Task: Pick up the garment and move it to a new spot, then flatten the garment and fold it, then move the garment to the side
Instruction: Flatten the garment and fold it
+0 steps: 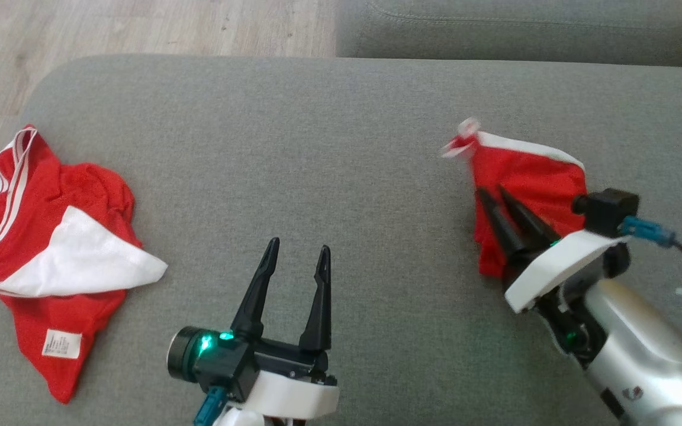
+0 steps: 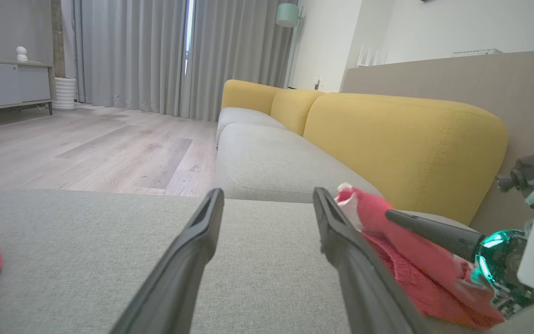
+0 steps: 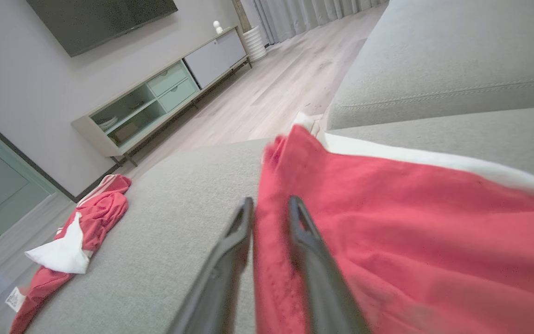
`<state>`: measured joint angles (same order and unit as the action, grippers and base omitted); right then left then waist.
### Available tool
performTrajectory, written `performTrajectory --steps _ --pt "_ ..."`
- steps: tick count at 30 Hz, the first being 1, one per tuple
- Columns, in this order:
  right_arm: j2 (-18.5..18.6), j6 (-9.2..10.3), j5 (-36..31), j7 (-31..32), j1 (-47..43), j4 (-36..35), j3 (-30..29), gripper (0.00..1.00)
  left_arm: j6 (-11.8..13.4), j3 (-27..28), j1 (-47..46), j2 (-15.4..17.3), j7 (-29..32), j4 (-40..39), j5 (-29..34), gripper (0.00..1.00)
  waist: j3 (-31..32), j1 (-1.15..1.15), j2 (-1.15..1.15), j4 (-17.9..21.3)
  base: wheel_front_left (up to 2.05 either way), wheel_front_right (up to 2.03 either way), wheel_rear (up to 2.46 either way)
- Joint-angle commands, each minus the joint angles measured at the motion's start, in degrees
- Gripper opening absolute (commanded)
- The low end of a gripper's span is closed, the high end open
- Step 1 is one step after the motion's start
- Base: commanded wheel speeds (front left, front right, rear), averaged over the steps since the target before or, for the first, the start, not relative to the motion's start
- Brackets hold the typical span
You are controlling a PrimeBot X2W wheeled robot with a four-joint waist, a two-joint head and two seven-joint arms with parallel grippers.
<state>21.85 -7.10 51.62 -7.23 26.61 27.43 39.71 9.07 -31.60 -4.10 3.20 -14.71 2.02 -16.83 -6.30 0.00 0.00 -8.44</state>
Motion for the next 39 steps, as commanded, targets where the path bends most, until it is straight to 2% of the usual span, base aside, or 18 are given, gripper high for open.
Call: performTrajectory --steps 1,4,11,17,23,24,30,39 --pt "-0.2 -0.39 -0.8 -0.9 -0.1 -2.4 -0.5 1.00 0.2 1.4 -1.0 -0.3 -0.3 -2.1 -0.3 1.00 -0.1 0.00 0.00 -0.2 0.00 0.00 0.00" --pt "0.3 -0.39 -1.4 -2.1 -2.1 -4.8 -2.1 1.00 0.6 1.6 -1.0 -0.3 -0.3 -2.4 -0.4 1.00 0.0 0.00 0.00 -0.3 0.00 0.00 0.00" --pt "5.1 -0.39 -4.4 -5.1 -9.6 -9.4 -10.7 1.00 0.9 3.1 0.7 -0.3 -0.3 -2.7 0.0 1.00 2.0 0.00 0.00 0.9 0.00 0.00 0.00" --pt "6.0 -0.39 -8.9 -7.0 -16.8 -11.7 -17.9 1.00 0.9 6.0 3.7 -0.3 -0.3 -2.6 0.8 1.00 5.7 0.00 0.00 3.3 0.00 0.00 0.00" --pt "3.5 -0.39 -18.7 -7.7 -23.2 -14.2 -22.1 1.00 1.0 10.0 8.0 -0.3 -0.3 -2.8 2.5 1.00 8.9 0.00 0.00 5.8 0.00 0.00 0.00" --pt "3.5 -0.39 -18.7 -7.7 -23.2 -14.2 -22.1 1.00 1.0 10.0 8.0 -0.3 -0.3 -2.8 2.5 1.00 8.9 0.00 0.00 5.8 0.00 0.00 0.00" --pt "-1.6 -0.39 -27.4 -7.7 -30.5 -16.7 -26.0 1.00 0.0 13.8 12.7 -0.3 -0.3 -2.0 4.3 1.00 10.9 0.00 0.00 6.7 0.00 0.00 0.00" --pt "-7.0 -0.39 -34.0 -7.8 -35.1 -18.3 -29.0 1.00 -0.7 15.9 15.4 -0.3 -0.3 -1.1 5.2 1.00 12.0 0.00 0.00 7.0 0.00 0.00 0.00"
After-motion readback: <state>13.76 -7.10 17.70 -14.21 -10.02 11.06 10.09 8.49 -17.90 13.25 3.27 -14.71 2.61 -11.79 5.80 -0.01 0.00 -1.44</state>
